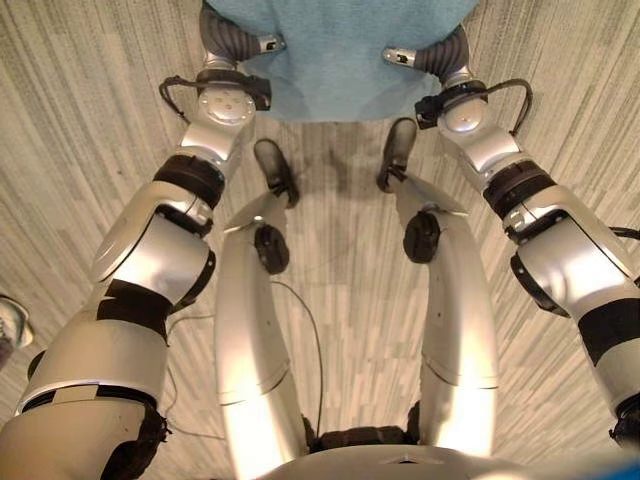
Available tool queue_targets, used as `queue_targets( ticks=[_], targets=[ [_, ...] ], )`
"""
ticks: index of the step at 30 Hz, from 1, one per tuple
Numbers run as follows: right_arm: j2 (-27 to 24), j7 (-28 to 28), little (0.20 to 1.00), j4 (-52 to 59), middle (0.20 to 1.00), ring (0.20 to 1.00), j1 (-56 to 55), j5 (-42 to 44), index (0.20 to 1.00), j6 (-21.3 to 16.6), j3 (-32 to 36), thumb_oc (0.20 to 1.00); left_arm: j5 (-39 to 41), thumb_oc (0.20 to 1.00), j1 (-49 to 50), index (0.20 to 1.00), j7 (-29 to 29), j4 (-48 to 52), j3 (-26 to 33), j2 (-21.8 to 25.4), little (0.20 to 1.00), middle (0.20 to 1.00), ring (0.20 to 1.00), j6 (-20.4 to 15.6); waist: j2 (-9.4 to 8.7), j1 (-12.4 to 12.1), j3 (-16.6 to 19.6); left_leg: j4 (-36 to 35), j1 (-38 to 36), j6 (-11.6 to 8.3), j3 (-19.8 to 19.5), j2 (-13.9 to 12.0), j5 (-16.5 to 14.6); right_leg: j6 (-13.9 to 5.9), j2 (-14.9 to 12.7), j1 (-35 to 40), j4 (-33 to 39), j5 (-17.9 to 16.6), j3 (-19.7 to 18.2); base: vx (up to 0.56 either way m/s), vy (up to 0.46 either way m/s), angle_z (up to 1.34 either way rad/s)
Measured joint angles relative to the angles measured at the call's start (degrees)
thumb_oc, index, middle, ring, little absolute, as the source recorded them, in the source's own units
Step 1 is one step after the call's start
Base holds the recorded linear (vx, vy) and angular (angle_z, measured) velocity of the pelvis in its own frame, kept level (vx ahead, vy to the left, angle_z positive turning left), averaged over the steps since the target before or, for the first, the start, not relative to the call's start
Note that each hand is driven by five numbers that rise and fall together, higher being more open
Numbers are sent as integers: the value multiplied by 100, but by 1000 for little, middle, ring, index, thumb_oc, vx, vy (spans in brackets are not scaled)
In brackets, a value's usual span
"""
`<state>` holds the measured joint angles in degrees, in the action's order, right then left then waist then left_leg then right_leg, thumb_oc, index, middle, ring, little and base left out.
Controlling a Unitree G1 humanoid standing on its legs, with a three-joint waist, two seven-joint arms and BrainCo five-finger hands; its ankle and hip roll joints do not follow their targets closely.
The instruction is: Pick up all the scattered cushions and arrange them neatly on the sofa.
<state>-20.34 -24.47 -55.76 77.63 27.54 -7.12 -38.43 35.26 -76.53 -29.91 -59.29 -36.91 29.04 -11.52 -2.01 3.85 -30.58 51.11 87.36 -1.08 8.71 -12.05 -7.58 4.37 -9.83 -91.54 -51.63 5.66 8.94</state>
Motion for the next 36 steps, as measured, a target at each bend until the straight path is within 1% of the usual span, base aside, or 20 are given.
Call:
queue_targets(
  ticks=[1, 2, 8, 9, 11, 13, 15, 16, 17, 19, 21, 22, 23, 24, 27, 28, 29, 32, 34, 36],
  targets=[
    [11, -40, 200, 83, 200, 200, -43, 41, 200, 0, 28, 200, 19, 809, 3, 809, -25, 7, 54, -42, 809, 809, 809, 0, 0, -5, 0, 0, 0, 0, 0, -1, 0, 0, 1, 0, -6, 0, 0, 0, 0, 0],
    [23, -83, 200, 231, 200, 200, -176, 42, 200, -2, 159, 200, 36, 200, 16, 200, -50, 84, 111, -84, 200, 200, 200, 1, 0, -14, 0, 3, -1, -1, -2, -1, 1, 1, -4, 0, -17, 2, 1, 0, 0, 0],
    [18, -151, 200, 275, 200, 200, -218, 41, 200, -11, 189, 200, 40, 200, 127, 200, -171, 265, 118, -58, 200, 200, 200, -2, 1, -27, 1, 4, -1, 2, -5, 0, 1, -27, -4, 0, 5, 17, 0, 0, 0, 0],
    [-23, -166, 200, 893, 200, 200, -642, 33, 200, -51, 335, 200, 153, 200, 738, 200, -159, 1283, 328, 461, 200, 200, 200, -14, 7, -29, 3, 4, -47, -11, -7, 9, 13, 16, -1, 49, 5, -18, 1, -51, 47, -2],
    [-61, -140, 200, 1214, 200, 200, -1012, 34, 200, -69, 499, 200, 152, 200, 992, 200, -154, 1626, 420, 585, 200, 200, 200, -26, 11, -15, 6, 0, -65, -10, -6, 11, 12, 10, 0, 71, 29, -21, 2, -58, 26, 1],
    [8, -50, 200, 1556, 200, 200, -1377, 38, 200, -145, 871, 200, 130, 200, 1245, 200, -169, 1885, 593, 470, 200, 200, 200, -107, 16, -30, 4, -61, -105, 15, 45, 39, 28, 4, -31, 81, 51, -27, -21, -50, 19, 6],
    [17, -45, 200, 1558, 200, 200, -1498, 37, 200, -144, 851, 200, 131, 200, 1341, 200, -169, 1884, 708, 335, 200, 200, 200, -118, 17, -20, 5, -311, -246, 69, 137, 64, 105, -52, -41, 190, 272, -83, -40, -56, 20, 3],
    [18, -41, 200, 1558, 200, 200, -1549, 35, 200, -141, 845, 200, 130, 200, 1421, 200, -168, 1885, 792, 272, 200, 200, 200, -118, 17, -4, 5, -511, -383, 97, 177, 92, 171, -67, -33, 312, 445, -166, -42, -48, 15, 0],
    [22, -25, 200, 1558, 200, 200, -1609, 32, 200, -141, 834, 200, 130, 200, 1523, 200, -168, 1885, 841, 219, 200, 200, 200, -117, 18, 21, 10, -719, -544, 95, 202, 123, 251, -115, -22, 461, 616, -230, -41, -55, 17, 2],
    [-30, -5, 200, 1603, 200, 200, -1731, -82, 200, -128, 793, 200, 130, 200, 1865, 200, -167, 2049, 1055, 49, 200, 200, 200, -120, 15, 124, 12, -1090, -1029, 89, 228, 187, 362, -132, -24, 928, 916, -297, -15, -55, 25, 4],
    [-84, 2, 200, 1686, 200, 200, -1795, -207, 200, -128, 800, 200, 135, 200, 2143, 200, -162, 2264, 1243, -67, 200, 200, 200, -122, 16, 165, 12, -1319, -1345, 75, 281, 205, 431, -139, -23, 1221, 1105, -337, -5, -8, 9, -2],
    [-122, 7, 200, 1731, 200, 200, -1878, -345, 200, -123, 794, 200, 142, 200, 2501, 200, -155, 2436, 1446, -245, 200, 200, 200, -130, 17, 175, 18, -1567, -1757, 33, 329, 215, 486, -153, -1, 1610, 1335, -395, 14, -20, 6, -8],
    [-121, 6, 200, 1885, 200, 200, -2127, -431, 200, -138, 813, 200, 142, 200, 2830, 200, -155, 2464, 1461, -405, 200, 200, 200, -213, 54, 181, 355, -1674, -1817, 15, 334, 223, 488, -225, 41, 1655, 1418, -388, -17, -11, 2, -8],
    [-140, 9, 200, 2036, 200, 200, -2280, -547, 200, -138, 833, 200, 140, 200, 3033, 200, -152, 2522, 1450, -406, 200, 200, 200, -245, 71, 174, 559, -1746, -1887, 4, 332, 223, 487, -234, 49, 1722, 1463, -371, -5, 0, 0, 0],
    [-307, 52, 200, 2313, 200, 200, -2502, -765, 200, -116, 864, 200, 129, 200, 3408, 200, -89, 2694, 1537, -537, 200, 200, 200, -243, 69, 165, 537, -2122, -2547, -60, 311, 271, 602, -208, 45, 2349, 1650, -402, 65, -4, -16, 8],
    [-299, 86, 200, 2354, 200, 200, -2619, -811, 200, -114, 879, 200, 120, 200, 3563, 200, -22, 2700, 1572, -581, 200, 200, 200, -239, 69, 148, 537, -2314, -2874, -83, 305, 298, 649, -196, 46, 2642, 1736, -381, 80, 47, -46, 14],
    [-291, 154, 200, 2496, 200, 200, -2847, -876, 200, -112, 906, 200, 120, 200, 3839, 200, 38, 2747, 1610, -672, 200, 200, 200, -238, 67, 119, 539, -2621, -3379, -126, 298, 336, 722, -205, 49, 3106, 1882, -349, 128, 69, -45, 14],
    [-283, 262, 200, 2815, 200, 200, -3206, -1001, 200, -116, 971, 200, 117, 200, 4306, 200, 154, 2924, 1677, -706, 200, 200, 200, -239, 63, 108, 548, -2959, -4094, -186, 246, 387, 788, -236, 56, 3756, 1986, -247, 186, 68, -34, 14],
    [-277, 404, 200, 3031, 200, 200, -3503, -1099, 200, -123, 1006, 200, 114, 200, 4707, 200, 339, 2995, 1710, -733, 200, 200, 200, -243, 81, 111, 653, -3143, -4694, -220, 140, 398, 793, -241, 40, 4359, 1990, -76, 307, 62, -48, 22],
    [-264, 436, 200, 3130, 200, 200, -3695, -1107, 200, -136, 1011, 200, 115, 200, 4908, 200, 379, 2996, 1706, -744, 200, 200, 200, -247, 68, 89, 903, -3301, -4889, -263, 128, 394, 832, -245, 80, 4517, 2045, -40, 322, 20, -39, 8]
  ],
)
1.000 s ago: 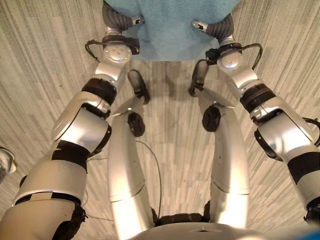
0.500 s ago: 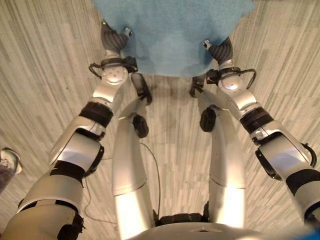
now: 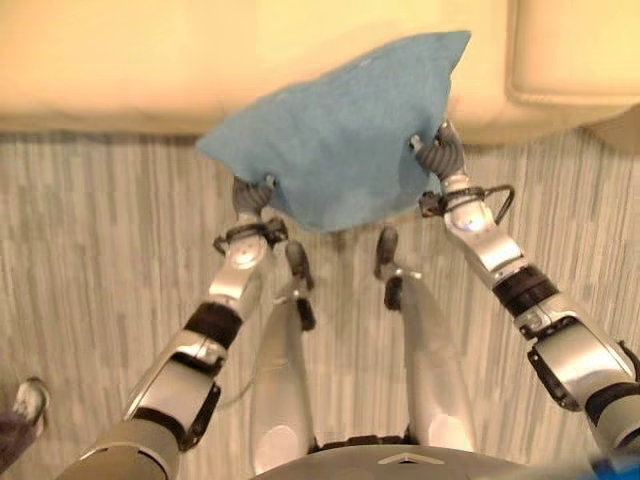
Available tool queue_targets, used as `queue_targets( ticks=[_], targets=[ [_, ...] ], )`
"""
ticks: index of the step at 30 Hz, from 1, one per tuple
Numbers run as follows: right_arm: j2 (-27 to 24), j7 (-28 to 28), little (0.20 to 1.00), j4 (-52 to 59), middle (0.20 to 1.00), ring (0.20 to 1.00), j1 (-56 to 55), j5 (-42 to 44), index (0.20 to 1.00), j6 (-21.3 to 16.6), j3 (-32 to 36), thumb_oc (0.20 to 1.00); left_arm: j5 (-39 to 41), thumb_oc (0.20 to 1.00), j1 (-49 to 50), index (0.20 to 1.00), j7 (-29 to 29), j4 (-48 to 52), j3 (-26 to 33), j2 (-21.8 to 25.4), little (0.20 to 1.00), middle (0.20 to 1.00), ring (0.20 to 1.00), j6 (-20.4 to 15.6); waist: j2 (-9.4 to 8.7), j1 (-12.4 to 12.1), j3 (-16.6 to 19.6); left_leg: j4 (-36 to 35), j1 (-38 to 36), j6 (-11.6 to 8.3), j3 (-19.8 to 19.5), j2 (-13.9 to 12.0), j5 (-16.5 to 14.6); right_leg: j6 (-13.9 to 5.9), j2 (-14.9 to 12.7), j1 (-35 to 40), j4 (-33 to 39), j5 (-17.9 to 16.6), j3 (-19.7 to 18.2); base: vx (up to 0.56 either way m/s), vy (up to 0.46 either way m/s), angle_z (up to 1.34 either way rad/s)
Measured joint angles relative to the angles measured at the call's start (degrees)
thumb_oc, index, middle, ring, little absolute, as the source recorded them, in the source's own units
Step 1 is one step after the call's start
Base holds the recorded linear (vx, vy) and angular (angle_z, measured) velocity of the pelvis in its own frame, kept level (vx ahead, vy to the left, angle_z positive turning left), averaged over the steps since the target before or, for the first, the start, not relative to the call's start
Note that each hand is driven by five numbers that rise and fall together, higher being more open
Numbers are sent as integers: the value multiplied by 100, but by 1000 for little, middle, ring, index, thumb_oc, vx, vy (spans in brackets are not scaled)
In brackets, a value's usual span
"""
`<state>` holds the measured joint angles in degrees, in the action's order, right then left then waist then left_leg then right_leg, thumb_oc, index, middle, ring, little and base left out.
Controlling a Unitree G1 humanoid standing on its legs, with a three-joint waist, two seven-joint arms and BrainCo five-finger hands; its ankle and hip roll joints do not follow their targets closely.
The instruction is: Pick up all the scattered cushions and arrange them neatly on the sofa.
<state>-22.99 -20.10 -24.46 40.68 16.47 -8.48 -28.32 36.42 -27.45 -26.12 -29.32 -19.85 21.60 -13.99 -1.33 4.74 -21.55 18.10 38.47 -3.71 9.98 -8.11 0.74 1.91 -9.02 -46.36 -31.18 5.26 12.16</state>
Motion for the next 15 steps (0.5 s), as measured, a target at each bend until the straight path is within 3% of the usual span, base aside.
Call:
queue_targets(
  ticks=[1, 4, 8, 10, 12, 13, 14, 15],
  targets=[
    [0, 45, 200, 21, 200, 200, -40, -3, 200, 3, -1, 200, 4, 200, 47, 200, 63, -20, 30, -46, 200, 200, 200, 4, 4, -33, 28, -74, -196, -16, 7, -1, 54, 26, -5, 187, 30, -6, 38, 97, -51, 9],
    [-27, 257, 200, 141, 200, 200, -1002, -9, 200, 19, -52, 200, 2, 200, 708, 200, 304, -112, 84, -202, 200, 200, 200, 20, 17, -55, 199, -884, -1838, -73, -19, -86, 124, -87, 200, 1830, 609, 159, 226, 204, -79, 16],
    [45, 478, 200, 444, 200, 200, -1972, -104, 200, 25, -51, 200, -165, 200, 1339, 200, 381, 157, 31, -131, 200, 200, 200, 120, 37, 46, 863, -924, -2554, -202, 228, -225, 233, -84, 370, 2778, 901, 337, 428, 180, -42, 19],
    [-2, 539, 200, 440, 200, 200, -2079, -104, 200, 64, 81, 200, -163, 200, 1317, 200, 413, 152, 27, -276, 200, 200, 200, 127, 17, 43, 1005, -898, -2621, -177, 573, -229, 498, -63, 277, 3068, 1130, 358, 616, 310, 155, 51],
    [-102, 598, 200, 441, 200, 200, -2279, -96, 200, 129, 283, 200, -162, 200, 1336, 200, 468, 144, -78, -420, 200, 200, 200, 212, 38, 77, 1177, -1332, -3022, -266, 1224, -152, 421, -172, 354, 3741, 1631, 293, 751, 313, 241, 38],
    [-193, 602, 200, 436, 200, 200, -2270, -97, 200, 128, 329, 200, -165, 200, 1287, 200, 542, 145, -136, -429, 200, 200, 200, 204, 10, 75, 1337, -1403, -2971, -326, 1331, -68, 367, -209, 383, 3801, 1743, 275, 737, 259, 227, -31],
    [-167, 615, 200, 438, 200, 200, -2087, -98, 200, 136, 266, 200, -164, 200, 1296, 200, 570, 143, -92, -340, 200, 200, 200, 227, -28, 36, 1364, -1468, -3154, -26, 1165, -59, 389, -249, 513, 3927, 1752, 250, 505, 257, 262, -63],
    [-131, 632, 200, 455, 200, 200, -2082, -98, 200, 136, 232, 200, -166, 200, 1285, 200, 572, 139, -85, -230, 200, 200, 200, 251, -193, 103, 1480, -1537, -3305, 168, 1216, 34, 345, -333, 456, 4027, 1780, 252, 414, 212, 410, -77]
  ],
)
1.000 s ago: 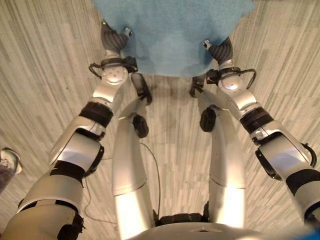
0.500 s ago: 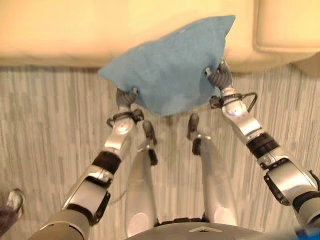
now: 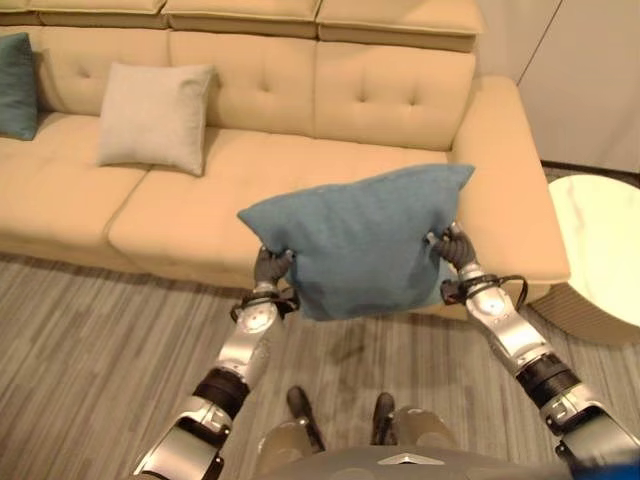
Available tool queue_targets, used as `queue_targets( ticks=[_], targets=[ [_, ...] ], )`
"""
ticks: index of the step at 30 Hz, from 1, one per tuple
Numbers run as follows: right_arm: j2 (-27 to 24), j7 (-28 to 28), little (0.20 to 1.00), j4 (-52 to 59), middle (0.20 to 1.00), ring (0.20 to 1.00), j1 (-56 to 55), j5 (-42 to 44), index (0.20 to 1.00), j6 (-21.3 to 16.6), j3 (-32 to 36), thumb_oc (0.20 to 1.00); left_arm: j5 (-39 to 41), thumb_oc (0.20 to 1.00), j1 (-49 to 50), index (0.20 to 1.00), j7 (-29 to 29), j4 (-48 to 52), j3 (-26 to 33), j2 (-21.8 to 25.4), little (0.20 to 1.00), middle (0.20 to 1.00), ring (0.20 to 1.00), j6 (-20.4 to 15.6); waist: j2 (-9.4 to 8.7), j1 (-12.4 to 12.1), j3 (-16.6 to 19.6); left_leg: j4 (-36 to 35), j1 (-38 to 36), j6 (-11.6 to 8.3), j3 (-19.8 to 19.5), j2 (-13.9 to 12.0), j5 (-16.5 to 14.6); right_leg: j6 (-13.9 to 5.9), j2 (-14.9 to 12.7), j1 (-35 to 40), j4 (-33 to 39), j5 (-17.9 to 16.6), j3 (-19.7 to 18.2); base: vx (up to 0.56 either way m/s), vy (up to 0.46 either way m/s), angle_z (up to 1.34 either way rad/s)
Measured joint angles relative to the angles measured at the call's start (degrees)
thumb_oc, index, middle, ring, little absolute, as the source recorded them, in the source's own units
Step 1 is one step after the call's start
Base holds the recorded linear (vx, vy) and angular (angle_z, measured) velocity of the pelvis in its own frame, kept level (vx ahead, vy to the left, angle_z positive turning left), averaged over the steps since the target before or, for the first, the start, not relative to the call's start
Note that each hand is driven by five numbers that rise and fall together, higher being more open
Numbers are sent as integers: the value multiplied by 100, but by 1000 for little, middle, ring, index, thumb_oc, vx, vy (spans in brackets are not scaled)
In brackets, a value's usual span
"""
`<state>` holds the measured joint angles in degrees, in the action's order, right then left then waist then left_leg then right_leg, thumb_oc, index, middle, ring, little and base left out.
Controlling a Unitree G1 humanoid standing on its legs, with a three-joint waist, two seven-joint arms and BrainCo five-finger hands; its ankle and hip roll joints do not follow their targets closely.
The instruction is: Pick up all the scattered cushions and arrange them neatly on the sofa.
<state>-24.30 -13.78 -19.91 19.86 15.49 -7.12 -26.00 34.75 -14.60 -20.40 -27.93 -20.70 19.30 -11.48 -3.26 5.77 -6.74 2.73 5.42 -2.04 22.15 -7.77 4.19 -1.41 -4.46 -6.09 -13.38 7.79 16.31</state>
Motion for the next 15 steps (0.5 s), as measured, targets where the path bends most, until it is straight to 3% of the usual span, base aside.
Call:
queue_targets(
  ticks=[2, 4, 7, 9, 10, 12, 13, 15],
  targets=[
    [116, 13, 200, 14, 200, 200, -1, -2, 200, 0, 96, 200, -3, 200, -55, 200, 12, 2, 36, 29, 200, 200, 200, -16, -147, 55, 87, -123, -160, 197, 186, 148, -35, -108, -128, 40, -20, -75, -92, 151, 410, -38],
    [257, 1, 200, 40, 200, 200, 68, -10, 200, 5, 107, 200, -13, 200, -27, 200, 3, -42, 59, -15, 200, 200, 200, -10, -136, 6, 33, -86, -302, 378, 365, 309, -185, -273, -353, -285, -642, -235, -270, 60, 245, -47],
    [288, 1, 200, 68, 200, 200, 83, -11, 200, 8, 108, 200, -52, 200, -34, 200, 1, -39, 82, -16, 200, 200, 200, -9, -56, -37, -71, -60, -329, 499, 420, 391, -318, -554, -519, -544, -1125, -424, -380, 131, 218, -11],
    [268, 4, 200, 67, 200, 200, 164, -10, 200, 105, 52, 200, -61, 200, -29, 200, -12, -35, 117, 49, 200, 200, 200, 6, 62, -41, -342, -373, -695, 704, 389, 629, -409, -653, -712, -939, -2084, -579, -610, 151, 141, 0],
    [242, 6, 200, 66, 200, 200, 164, -10, 200, 122, 9, 200, -65, 200, -27, 200, -14, -35, 127, 57, 200, 200, 200, 5, 117, -33, -379, -519, -770, 664, 403, 673, -312, -796, -677, -1008, -2078, -503, -748, 124, 73, 13],
    [210, 27, 200, 75, 200, 200, 227, -9, 200, 122, -72, 200, -67, 200, -42, 200, -15, -23, 274, 90, 200, 200, 200, -23, 137, -38, -448, -644, -746, 688, 397, 738, -299, -835, -498, -1222, -1642, -471, -851, 210, 62, 7],
    [172, 105, 200, 79, 200, 200, 328, -9, 200, 122, -191, 200, -64, 200, -50, 200, -38, -29, 355, 155, 200, 200, 200, -10, 127, -23, -532, -749, -723, 727, 335, 800, -326, -866, -250, -1363, -890, -458, -971, 181, 11, 2],
    [155, 126, 200, 79, 200, 200, 328, -6, 200, 138, -248, 200, -66, 200, -76, 200, -41, -35, 371, 167, 200, 200, 200, -7, 8, 11, -609, -755, -723, 700, 273, 927, -304, -851, -147, -1402, 92, -589, -796, 167, 0, 28]
  ],
)
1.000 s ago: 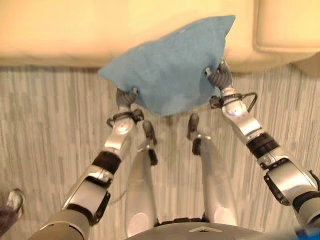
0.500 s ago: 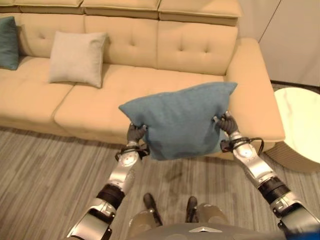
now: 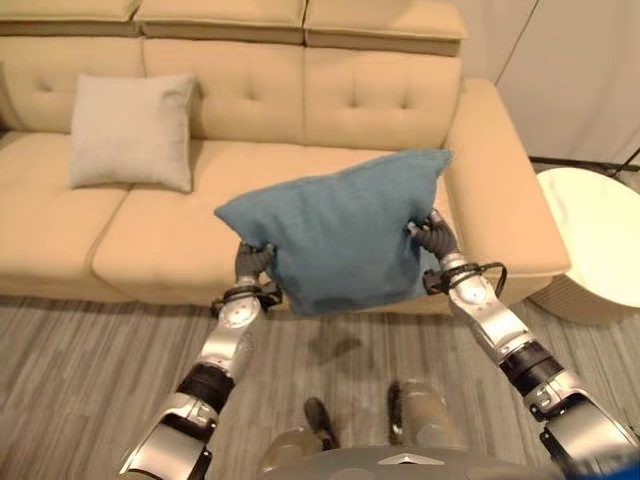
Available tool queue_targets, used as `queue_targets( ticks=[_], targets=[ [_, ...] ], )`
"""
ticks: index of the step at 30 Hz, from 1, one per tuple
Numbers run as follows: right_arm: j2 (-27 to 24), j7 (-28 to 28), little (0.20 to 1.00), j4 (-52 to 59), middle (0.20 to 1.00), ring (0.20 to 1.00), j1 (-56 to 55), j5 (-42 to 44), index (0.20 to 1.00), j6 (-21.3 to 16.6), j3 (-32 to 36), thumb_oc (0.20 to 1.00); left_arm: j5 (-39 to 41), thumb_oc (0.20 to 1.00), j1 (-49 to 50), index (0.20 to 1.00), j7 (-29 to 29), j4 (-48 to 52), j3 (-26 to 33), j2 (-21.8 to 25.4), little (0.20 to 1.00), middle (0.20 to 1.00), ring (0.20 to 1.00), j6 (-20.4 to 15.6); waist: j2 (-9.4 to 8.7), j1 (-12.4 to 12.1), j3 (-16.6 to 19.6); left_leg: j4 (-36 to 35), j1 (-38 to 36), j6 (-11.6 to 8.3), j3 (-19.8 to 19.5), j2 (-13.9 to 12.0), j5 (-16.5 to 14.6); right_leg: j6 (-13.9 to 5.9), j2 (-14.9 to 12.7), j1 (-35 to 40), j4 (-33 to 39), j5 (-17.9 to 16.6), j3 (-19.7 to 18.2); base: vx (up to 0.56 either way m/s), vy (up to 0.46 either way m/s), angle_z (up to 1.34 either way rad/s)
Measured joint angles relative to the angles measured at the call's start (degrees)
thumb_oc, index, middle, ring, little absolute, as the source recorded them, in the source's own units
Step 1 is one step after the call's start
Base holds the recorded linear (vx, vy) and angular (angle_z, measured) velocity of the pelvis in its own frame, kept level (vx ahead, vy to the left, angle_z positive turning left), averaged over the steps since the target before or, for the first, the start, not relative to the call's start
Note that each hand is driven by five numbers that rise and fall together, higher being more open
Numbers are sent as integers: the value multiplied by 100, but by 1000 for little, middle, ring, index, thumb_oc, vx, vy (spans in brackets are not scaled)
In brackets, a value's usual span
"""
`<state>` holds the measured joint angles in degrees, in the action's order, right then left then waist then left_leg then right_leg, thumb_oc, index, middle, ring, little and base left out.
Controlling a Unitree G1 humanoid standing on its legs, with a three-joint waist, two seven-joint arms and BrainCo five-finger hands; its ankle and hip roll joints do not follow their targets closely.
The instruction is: Pick up all the scattered cushions and arrange them neatly on the sofa.
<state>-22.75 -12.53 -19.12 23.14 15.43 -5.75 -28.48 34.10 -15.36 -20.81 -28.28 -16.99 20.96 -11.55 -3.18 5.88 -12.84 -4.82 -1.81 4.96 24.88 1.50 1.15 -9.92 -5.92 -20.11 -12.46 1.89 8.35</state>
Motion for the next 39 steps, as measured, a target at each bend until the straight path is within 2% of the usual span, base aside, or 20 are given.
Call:
queue_targets(
  ticks=[3, 6, 7, 8, 10, 14, 16, 18, 20, 21, 23, 25, 27, 29, 31, 32, 34, 35, 37, 39],
  targets=[
    [5, 0, 200, 0, 200, 200, -8, -1, 200, 7, 28, 200, -10, 200, 3, 200, -1, -18, -3, -41, 200, 200, 200, 13, -157, 72, -40, 16, -23, -18, -191, 187, -108, 116, -1, -69, 567, -312, 69, 251, -39, 45],
    [-72, 2, 200, -14, 200, 200, -45, -2, 200, 60, 75, 200, -10, 200, 71, 200, -1, -24, -34, -245, 200, 200, 200, 23, -167, 111, -25, -17, -331, -243, -444, 269, -234, 384, 147, 348, 795, -862, -269, 251, -59, 46],
    [-127, 8, 200, -17, 200, 200, -52, -2, 200, 69, 102, 200, -10, 200, 99, 200, -1, -25, -41, -314, 200, 200, 200, 23, -82, 115, -2, 101, -493, -418, -554, 131, -350, 804, 266, 606, 849, -1120, -225, 223, -107, 26],
    [-197, 7, 200, -17, 200, 200, -51, -2, 200, 70, 97, 200, -11, 200, 92, 200, 0, -25, -51, -335, 200, 200, 200, 23, -16, 110, 34, 241, -499, -539, -601, -5, -448, 855, 347, 756, 971, -1075, -163, 208, -128, 38],
    [-249, 9, 200, -2, 200, 200, -57, 0, 200, 70, 132, 200, -11, 200, 6, 200, 3, -24, -70, -390, 200, 200, 200, 19, -67, 196, 76, 1178, -124, -804, -705, -201, -661, 1048, 369, 1003, 1165, -1120, 19, 162, -101, 40],
    [-432, 6, 200, 7, 200, 200, -53, 7, 200, 69, 287, 200, 8, 200, -88, 200, 38, -22, -221, -500, 200, 200, 200, 16, -94, 231, 78, 3280, 693, -1171, -912, -654, -847, 1305, 393, 1493, 1262, -735, 183, 174, -24, 27],
    [-432, -35, 200, 27, 200, 200, -45, 5, 200, 40, 457, 200, 4, 200, -231, 200, 60, -6, -338, -486, 200, 200, 200, 13, -94, 250, 87, 1990, 793, -1164, -920, -882, -791, 1206, 490, 1744, 1487, -632, 175, 262, 89, 1],
    [-390, -73, 200, 7, 200, 200, -26, -1, 200, 33, 504, 200, 5, 200, -305, 200, 60, -17, -335, -482, 200, 200, 200, 15, -100, 218, 84, 1060, 893, -1250, -1265, -982, -455, 1219, 624, 1763, 1541, -658, 74, 218, 105, -28],
    [-244, -117, 200, -131, 200, 200, -35, -1, 200, 35, 475, 200, 7, 200, -312, 200, 54, -115, -318, -428, 200, 200, 200, 15, -105, 47, 78, 528, 1095, -1337, -1829, -1226, 1, 1218, 860, 1869, 1602, -655, -164, 297, 151, -79],
    [-251, -120, 200, -158, 200, 200, -39, -2, 200, 43, 465, 200, 11, 200, -310, 200, 48, -174, -320, -459, 200, 200, 200, 20, -104, 2, 76, 478, 1131, -1311, -1885, -1279, 95, 1232, 902, 1901, 1587, -656, -176, 351, 236, -95],
    [-258, -104, 200, -154, 200, 200, -114, -2, 200, 49, 367, 200, 12, 200, -171, 200, 48, -181, -321, -455, 200, 200, 200, 60, -38, 84, 91, 438, 1030, -1170, -1568, -1239, 307, 1212, 940, 2124, 1602, -549, -346, 244, 232, -58],
    [-288, -104, 200, -151, 200, 200, -89, -2, 200, 60, 329, 200, 11, 200, -166, 200, 50, -138, -334, -428, 200, 200, 200, 65, 64, 100, 125, 231, 748, -1071, -1408, -989, 405, 1098, 953, 2140, 1563, -435, -646, 210, 234, -66],
    [-226, -106, 200, -149, 200, 200, -57, -2, 200, 60, 347, 200, 8, 200, -169, 200, 51, -124, -331, -444, 200, 200, 200, 65, 147, 124, 123, -37, 385, -686, -1244, -840, 659, 1049, 949, 2020, 1212, -245, -844, 137, 183, -75],
    [-204, -111, 200, -132, 200, 200, -42, -5, 200, 69, 354, 200, 9, 200, -160, 200, 51, -125, -330, -424, 200, 200, 200, 73, 125, 42, 123, -31, 281, -457, -941, -717, 616, 784, 752, 1525, 237, 101, -748, 103, 136, -46],
    [-213, -110, 200, -17, 200, 200, -72, -10, 200, 69, 350, 200, 9, 200, -155, 200, 49, -123, -322, -416, 200, 200, 200, 79, 104, 61, 127, 147, 258, -268, -845, -402, 408, 422, 342, 1023, -940, 478, -559, 154, 201, -18],
    [-198, -108, 200, -3, 200, 200, -45, -40, 200, 69, 342, 200, 8, 200, -155, 200, 47, -124, -304, -339, 200, 200, 200, 78, 135, 43, 96, 292, 245, -139, -740, -252, 267, 397, -7, 593, -1771, 632, -361, 127, 117, -20],
    [-79, -43, 200, 21, 200, 200, -46, -49, 200, 70, 280, 200, 11, 200, -118, 200, 31, -130, -170, -214, 200, 200, 200, 81, 119, -121, 85, 397, 198, -92, -564, -194, 106, 339, -451, 554, -1684, 568, -19, 232, 74, -42],
    [-53, 75, 200, 28, 200, 200, -55, -50, 200, 74, 234, 200, 10, 200, -114, 200, 31, -120, 14, -156, 200, 200, 200, 49, 142, -148, 74, 272, 79, -110, -478, -187, 51, 252, -626, 610, -1253, 500, 125, 262, -1, -59],
    [-44, 171, 200, 29, 200, 200, -8, -48, 200, 74, 113, 200, 10, 200, -88, 200, 23, -121, 182, -96, 200, 200, 200, 6, 124, -232, 82, 86, -16, -98, -273, -204, 36, 88, -666, 461, -595, 367, 252, 159, -45, -64],
    [-29, 209, 200, 24, 200, 200, -8, -48, 200, 76, 94, 200, 10, 200, -120, 200, 23, -121, 215, -58, 200, 200, 200, -35, 86, -80, 69, 33, 10, -148, -280, -182, 38, -55, -646, 281, 56, -152, 82, 128, -53, -11]
  ],
)
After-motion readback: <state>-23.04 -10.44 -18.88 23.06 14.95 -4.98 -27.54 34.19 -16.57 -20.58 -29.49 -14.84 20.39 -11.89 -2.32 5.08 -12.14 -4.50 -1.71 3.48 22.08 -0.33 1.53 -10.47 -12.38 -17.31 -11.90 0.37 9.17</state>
